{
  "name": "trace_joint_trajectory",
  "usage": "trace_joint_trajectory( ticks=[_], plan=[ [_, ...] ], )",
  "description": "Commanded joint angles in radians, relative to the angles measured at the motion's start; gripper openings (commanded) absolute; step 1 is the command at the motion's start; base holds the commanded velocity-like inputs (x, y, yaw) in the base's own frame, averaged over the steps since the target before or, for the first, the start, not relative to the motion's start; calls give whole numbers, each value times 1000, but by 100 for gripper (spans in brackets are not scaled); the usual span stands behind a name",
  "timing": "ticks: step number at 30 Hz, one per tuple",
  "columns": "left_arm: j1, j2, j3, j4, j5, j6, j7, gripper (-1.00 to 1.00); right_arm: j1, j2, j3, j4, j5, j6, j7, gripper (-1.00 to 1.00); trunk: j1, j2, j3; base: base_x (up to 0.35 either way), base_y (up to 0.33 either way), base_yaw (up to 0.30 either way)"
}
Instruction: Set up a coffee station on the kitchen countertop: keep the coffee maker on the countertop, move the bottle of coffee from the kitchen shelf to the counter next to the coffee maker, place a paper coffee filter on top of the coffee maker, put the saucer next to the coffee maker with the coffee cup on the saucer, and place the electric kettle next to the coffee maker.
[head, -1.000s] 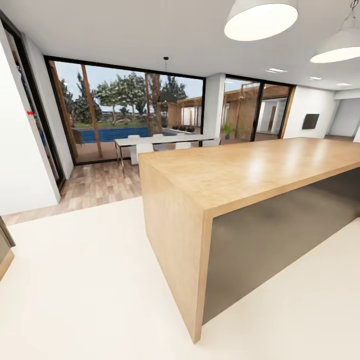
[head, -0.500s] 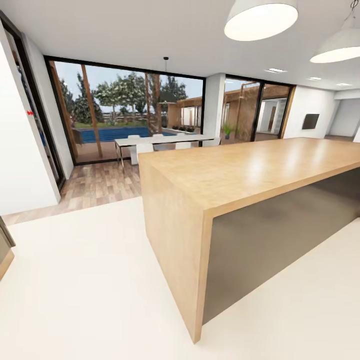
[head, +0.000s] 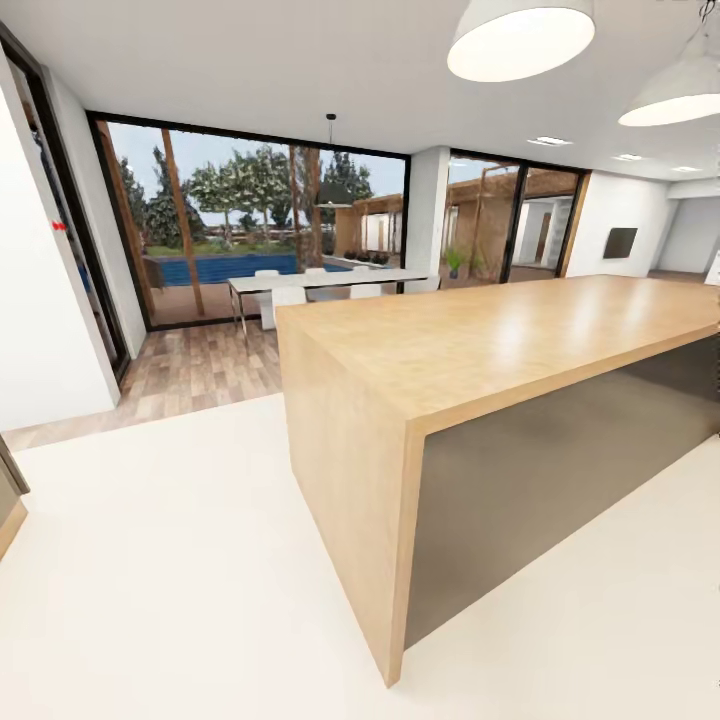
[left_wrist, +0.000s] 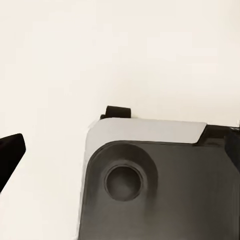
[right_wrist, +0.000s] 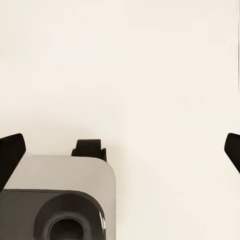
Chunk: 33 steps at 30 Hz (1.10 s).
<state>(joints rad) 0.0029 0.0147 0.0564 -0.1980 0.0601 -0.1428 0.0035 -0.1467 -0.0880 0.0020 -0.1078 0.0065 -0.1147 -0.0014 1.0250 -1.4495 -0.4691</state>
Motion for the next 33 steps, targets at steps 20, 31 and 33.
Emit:
trace_joint_trajectory(
  ticks=[20,31,33],
  plan=[
    [0,46,1,-105,3,-74,-7,100,-2,1,-6,0,-9,-69,3,100,0,0,6,0,0,-218],
    [1,47,8,-105,2,-129,-5,100,-2,-2,-6,2,-7,-71,0,100,0,0,11,0,0,-247],
    [1,47,7,-101,1,-161,-5,100,-2,-1,-4,4,-5,-71,-1,100,0,0,12,0,0,-247]
  ],
)
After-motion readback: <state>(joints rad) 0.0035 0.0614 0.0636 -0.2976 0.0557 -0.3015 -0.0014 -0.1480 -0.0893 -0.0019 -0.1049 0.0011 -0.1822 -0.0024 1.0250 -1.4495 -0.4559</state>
